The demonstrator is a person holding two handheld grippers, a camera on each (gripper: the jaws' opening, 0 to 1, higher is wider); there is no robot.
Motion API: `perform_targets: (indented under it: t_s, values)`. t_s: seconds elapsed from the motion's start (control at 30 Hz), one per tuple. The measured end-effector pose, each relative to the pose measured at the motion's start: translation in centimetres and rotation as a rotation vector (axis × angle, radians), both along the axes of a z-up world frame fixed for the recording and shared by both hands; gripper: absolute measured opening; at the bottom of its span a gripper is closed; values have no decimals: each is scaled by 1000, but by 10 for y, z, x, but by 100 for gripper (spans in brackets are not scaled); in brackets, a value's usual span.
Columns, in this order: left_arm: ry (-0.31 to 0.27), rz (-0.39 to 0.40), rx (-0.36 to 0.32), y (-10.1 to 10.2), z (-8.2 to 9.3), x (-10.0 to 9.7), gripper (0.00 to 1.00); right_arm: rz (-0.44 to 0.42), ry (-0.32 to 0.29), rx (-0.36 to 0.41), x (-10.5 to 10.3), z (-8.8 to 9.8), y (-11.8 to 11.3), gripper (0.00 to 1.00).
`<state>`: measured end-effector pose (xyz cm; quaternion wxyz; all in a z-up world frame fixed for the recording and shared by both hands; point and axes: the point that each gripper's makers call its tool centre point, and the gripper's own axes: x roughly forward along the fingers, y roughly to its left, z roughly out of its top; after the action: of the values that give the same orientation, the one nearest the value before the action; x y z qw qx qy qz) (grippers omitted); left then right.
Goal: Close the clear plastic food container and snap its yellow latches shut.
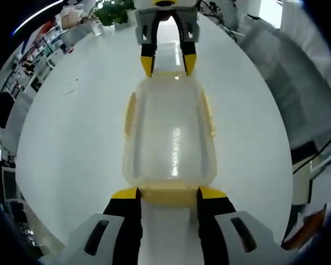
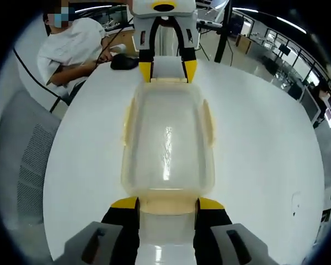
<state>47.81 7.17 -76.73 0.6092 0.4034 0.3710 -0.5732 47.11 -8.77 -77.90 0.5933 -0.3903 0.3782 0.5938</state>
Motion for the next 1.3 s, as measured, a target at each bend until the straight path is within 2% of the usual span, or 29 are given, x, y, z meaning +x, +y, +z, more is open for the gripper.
perform_targets:
  t_s: [0.57,1.3]
  values:
    - [-22,1,-11,-15,16,5,37,1,-21,-3,4,19,-14,36]
    - [-42,-9,-37,-43,38,0,37,14,-39,-21,1,40,-42,36]
